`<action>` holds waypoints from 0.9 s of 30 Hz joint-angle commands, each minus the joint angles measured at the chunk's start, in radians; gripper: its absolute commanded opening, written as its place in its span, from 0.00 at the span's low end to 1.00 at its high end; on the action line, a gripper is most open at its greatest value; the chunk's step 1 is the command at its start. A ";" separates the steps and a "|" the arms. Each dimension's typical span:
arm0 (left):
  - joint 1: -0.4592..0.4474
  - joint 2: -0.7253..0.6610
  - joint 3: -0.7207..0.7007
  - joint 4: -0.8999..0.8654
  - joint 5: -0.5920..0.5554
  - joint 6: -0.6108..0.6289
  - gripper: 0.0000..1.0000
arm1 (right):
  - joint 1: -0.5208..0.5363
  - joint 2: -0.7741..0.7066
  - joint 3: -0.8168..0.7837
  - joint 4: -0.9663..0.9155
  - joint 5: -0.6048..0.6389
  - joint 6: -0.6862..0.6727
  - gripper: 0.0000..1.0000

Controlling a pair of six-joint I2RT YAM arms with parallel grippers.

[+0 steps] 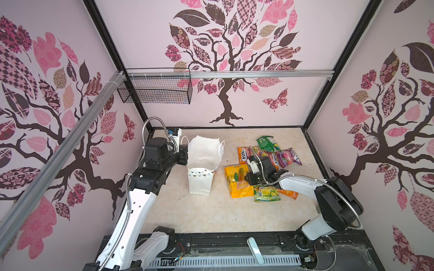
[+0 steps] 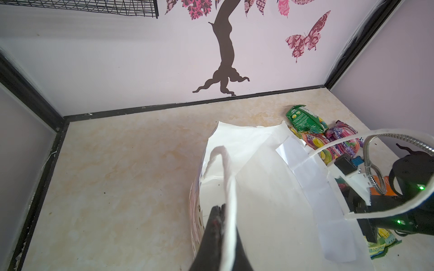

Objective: Place the snacks into the paper bag
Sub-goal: Pick up the snack at the center of the table.

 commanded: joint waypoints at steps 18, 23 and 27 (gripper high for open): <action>0.003 -0.005 -0.025 0.021 0.016 0.000 0.02 | -0.002 -0.072 -0.017 -0.003 -0.105 0.013 0.00; 0.002 -0.005 -0.025 0.021 0.013 0.000 0.02 | -0.009 -0.119 0.009 -0.026 -0.163 0.013 0.00; 0.002 -0.005 -0.024 0.020 0.013 0.000 0.02 | -0.012 -0.156 0.024 -0.024 -0.191 0.024 0.00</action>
